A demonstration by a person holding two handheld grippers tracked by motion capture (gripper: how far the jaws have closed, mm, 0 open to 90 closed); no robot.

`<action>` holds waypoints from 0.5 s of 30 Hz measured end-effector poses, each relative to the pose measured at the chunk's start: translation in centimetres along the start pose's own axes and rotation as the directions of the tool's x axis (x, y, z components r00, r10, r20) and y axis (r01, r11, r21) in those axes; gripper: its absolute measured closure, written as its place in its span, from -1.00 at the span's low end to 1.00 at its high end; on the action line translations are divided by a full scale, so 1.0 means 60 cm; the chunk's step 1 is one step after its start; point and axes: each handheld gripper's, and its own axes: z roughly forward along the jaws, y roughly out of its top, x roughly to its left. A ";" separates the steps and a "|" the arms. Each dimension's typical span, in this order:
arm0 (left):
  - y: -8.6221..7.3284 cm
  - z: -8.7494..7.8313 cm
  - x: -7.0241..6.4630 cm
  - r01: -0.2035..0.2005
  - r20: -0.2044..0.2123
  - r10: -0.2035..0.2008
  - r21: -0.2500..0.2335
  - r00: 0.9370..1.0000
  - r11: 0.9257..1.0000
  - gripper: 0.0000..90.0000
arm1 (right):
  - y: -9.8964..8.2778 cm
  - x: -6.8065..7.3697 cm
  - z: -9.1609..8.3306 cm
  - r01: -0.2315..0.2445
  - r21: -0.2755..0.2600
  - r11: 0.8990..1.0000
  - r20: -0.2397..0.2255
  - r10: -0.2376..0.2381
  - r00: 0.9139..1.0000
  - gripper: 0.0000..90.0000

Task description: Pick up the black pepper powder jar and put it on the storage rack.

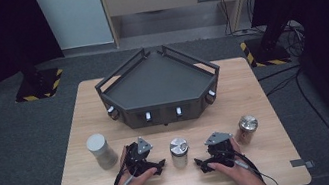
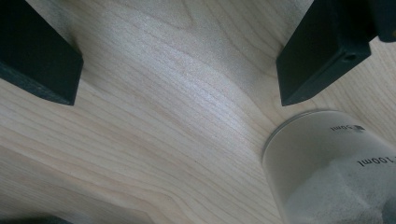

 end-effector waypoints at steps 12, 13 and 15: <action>0.000 0.000 0.001 -0.003 0.003 0.003 -0.001 1.000 1.000 -1.00 | 0.000 0.000 0.000 0.000 0.000 1.000 0.001 0.000 1.000 -0.99; 0.000 0.000 0.002 -0.003 0.004 0.003 -0.001 1.000 1.000 -1.00 | 0.000 0.000 0.000 0.000 0.000 1.000 0.001 0.000 1.000 -0.99; 0.000 0.000 0.004 -0.008 0.008 0.008 -0.001 1.000 1.000 -1.00 | 0.000 0.000 0.000 0.000 0.000 1.000 0.001 0.000 1.000 -0.99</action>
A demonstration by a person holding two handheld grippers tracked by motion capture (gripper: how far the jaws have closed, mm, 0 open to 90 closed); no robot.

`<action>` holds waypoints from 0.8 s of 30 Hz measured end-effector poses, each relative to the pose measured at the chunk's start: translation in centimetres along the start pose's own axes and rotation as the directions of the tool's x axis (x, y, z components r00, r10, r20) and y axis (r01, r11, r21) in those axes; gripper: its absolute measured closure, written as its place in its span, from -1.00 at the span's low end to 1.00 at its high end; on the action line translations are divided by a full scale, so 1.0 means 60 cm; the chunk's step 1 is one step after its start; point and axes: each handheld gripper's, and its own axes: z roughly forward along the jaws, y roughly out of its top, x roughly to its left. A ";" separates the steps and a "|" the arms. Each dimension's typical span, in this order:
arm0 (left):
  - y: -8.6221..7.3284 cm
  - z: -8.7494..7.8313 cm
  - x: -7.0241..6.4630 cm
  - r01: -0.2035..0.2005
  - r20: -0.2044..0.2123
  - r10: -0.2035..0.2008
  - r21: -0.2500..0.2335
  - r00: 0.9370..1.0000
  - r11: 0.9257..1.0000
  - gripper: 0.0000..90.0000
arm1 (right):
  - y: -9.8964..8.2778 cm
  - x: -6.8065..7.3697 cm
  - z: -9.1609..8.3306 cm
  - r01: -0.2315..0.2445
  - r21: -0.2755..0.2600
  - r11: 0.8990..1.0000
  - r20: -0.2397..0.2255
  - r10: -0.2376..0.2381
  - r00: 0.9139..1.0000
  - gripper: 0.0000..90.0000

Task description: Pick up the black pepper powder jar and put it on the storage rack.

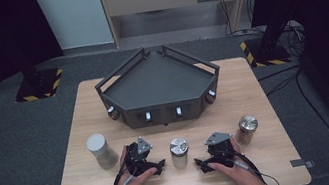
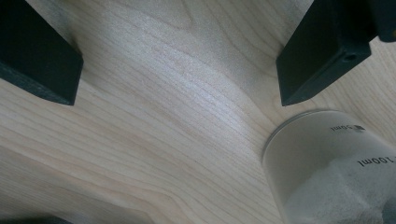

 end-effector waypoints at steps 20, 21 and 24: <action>0.016 -0.036 -0.002 -0.037 -0.001 0.037 -0.036 0.999 0.999 -0.97 | 0.000 0.004 0.000 -0.007 0.000 1.000 0.009 0.007 1.000 -0.99; 0.016 -0.040 -0.002 -0.038 -0.002 0.038 -0.043 0.999 0.998 -0.97 | 0.000 0.004 0.000 -0.007 0.000 1.000 0.009 0.007 1.000 -0.99; 0.016 -0.057 -0.001 -0.046 -0.009 0.046 -0.059 0.999 0.997 -0.97 | 0.000 0.005 0.000 -0.009 0.000 1.000 0.011 0.009 1.000 -0.99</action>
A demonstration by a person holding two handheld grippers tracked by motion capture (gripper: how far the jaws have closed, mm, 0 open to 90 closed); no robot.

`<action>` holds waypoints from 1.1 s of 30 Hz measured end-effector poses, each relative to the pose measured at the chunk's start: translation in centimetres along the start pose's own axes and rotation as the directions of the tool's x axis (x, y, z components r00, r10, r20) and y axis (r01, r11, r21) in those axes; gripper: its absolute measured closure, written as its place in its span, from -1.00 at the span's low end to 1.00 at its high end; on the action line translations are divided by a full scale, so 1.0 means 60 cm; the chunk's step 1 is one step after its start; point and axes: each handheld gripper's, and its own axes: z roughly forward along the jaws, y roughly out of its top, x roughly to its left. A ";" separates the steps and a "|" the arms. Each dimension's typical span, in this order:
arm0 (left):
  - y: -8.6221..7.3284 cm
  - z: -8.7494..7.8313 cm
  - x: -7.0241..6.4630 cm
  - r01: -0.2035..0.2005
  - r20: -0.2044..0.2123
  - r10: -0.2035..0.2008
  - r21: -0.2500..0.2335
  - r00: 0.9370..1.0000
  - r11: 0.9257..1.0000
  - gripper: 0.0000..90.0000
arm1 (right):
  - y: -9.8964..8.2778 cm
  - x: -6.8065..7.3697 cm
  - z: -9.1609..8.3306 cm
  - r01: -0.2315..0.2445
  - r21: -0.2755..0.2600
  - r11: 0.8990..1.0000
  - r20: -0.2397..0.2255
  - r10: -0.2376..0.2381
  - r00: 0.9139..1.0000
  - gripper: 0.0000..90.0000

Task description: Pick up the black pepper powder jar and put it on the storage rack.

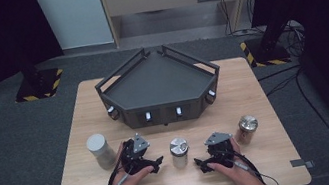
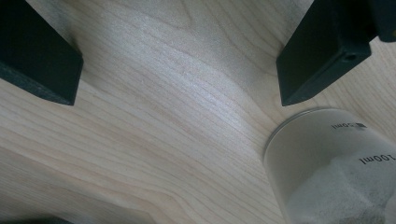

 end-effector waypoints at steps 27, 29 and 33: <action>0.040 -0.062 0.003 -0.002 -0.014 0.001 -0.040 1.000 0.999 -0.93 | -0.001 0.001 0.000 -0.002 -0.001 1.000 0.003 0.002 1.000 -0.99; 0.044 -0.066 0.002 -0.002 -0.020 0.001 -0.041 1.000 0.999 -0.93 | 0.000 0.001 -0.001 -0.004 0.001 1.000 0.002 0.004 1.000 -0.99; 0.050 -0.075 0.004 -0.001 -0.028 0.000 -0.048 1.000 0.999 -0.93 | 0.000 0.001 -0.001 -0.003 0.000 1.000 0.001 0.003 1.000 -0.99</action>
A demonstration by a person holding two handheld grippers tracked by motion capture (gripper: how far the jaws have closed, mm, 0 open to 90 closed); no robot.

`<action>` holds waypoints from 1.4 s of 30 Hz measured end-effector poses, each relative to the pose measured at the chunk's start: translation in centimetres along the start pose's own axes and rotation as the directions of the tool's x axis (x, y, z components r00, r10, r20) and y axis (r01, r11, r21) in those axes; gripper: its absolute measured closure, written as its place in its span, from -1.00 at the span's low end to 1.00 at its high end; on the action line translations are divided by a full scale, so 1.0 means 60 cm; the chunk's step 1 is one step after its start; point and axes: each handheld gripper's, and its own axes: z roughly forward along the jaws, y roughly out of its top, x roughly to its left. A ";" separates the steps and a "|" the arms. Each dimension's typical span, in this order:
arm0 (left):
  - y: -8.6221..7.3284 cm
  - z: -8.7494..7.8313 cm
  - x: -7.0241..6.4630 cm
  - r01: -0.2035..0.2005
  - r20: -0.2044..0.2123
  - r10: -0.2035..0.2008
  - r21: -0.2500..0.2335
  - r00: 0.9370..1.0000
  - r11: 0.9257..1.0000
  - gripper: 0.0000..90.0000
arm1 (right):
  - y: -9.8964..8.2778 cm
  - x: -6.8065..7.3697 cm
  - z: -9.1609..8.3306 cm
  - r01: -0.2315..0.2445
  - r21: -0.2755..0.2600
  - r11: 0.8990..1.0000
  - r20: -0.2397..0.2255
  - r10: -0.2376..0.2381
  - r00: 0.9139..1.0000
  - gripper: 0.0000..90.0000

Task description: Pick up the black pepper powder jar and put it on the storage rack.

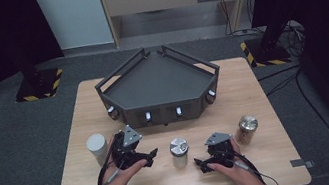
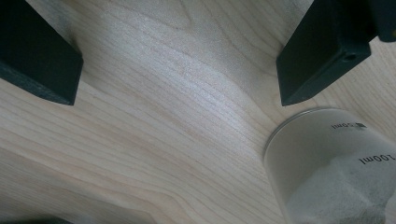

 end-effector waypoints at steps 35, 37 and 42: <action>0.030 -0.065 0.046 0.017 -0.070 -0.022 -0.068 0.997 0.998 -0.93 | -0.002 0.001 -0.002 -0.001 -0.001 1.000 -0.001 0.001 1.000 -0.99; 0.032 -0.067 0.048 0.016 -0.073 -0.021 -0.070 0.997 0.997 -0.92 | -0.003 0.001 -0.002 -0.002 -0.001 1.000 -0.001 0.002 1.000 -0.99; 0.039 -0.074 0.053 0.009 -0.079 -0.014 -0.066 0.997 0.998 -0.93 | -0.003 0.002 -0.003 -0.002 0.000 1.000 -0.001 0.002 1.000 -0.99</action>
